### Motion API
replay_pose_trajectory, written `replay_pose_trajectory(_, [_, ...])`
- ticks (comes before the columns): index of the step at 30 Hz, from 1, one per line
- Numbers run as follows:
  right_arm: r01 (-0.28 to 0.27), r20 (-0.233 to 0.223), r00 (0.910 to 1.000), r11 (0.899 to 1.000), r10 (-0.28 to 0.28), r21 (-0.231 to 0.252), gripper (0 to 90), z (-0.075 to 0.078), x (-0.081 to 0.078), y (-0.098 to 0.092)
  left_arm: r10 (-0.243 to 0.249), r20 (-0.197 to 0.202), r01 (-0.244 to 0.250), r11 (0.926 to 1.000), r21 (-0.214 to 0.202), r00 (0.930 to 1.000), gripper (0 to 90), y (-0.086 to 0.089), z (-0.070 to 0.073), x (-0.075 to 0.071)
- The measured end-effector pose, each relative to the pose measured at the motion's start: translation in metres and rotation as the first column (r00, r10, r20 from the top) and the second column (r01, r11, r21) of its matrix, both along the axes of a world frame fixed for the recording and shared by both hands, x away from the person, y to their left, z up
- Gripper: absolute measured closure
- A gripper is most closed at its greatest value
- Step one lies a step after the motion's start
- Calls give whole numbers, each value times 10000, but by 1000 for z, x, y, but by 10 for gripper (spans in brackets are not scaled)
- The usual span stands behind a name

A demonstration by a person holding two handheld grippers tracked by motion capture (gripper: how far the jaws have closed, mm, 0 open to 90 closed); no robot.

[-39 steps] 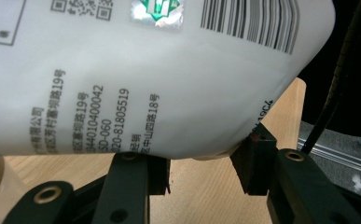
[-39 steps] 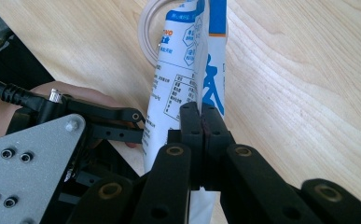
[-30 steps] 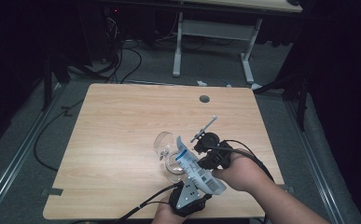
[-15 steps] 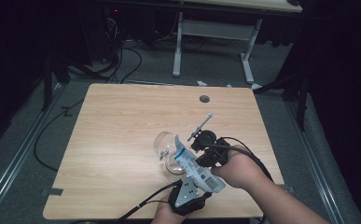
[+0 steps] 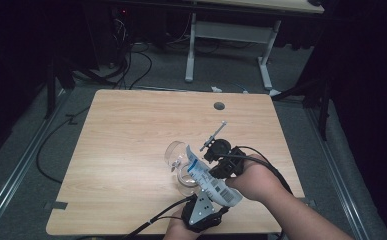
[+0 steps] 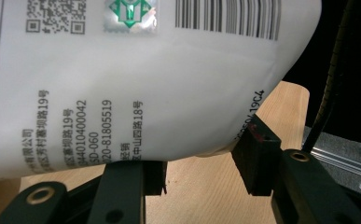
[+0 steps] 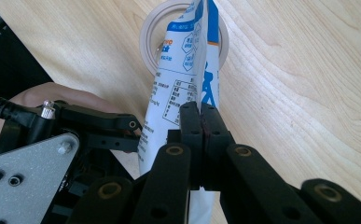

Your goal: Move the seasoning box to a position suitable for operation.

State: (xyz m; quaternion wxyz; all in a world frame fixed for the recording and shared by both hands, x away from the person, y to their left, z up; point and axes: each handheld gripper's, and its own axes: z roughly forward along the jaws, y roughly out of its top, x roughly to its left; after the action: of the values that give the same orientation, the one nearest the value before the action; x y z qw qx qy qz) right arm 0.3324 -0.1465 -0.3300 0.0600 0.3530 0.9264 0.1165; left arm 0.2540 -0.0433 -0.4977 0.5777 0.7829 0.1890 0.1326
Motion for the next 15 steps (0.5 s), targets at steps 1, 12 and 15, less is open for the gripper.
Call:
replay_pose_trajectory(1, [-12, -1, 10000, 10000, 12, -21, 900, 0, 0, 0, -1, -4, 1, 10000, -10, 10000, 588, 0, 0, 0])
replay_pose_trajectory(12, [-11, 43, 10000, 10000, 11, 45, 900, 1, 0, -1, 36, -2, -36, 10000, -24, 10000, 596, 0, 2, 1])
replay_pose_trajectory(15, [-77, 91, 9999, 10000, 77, 43, 900, 2, 1, 0, 26, -29, -26, 10000, -35, 10000, 597, 0, 3, 1])
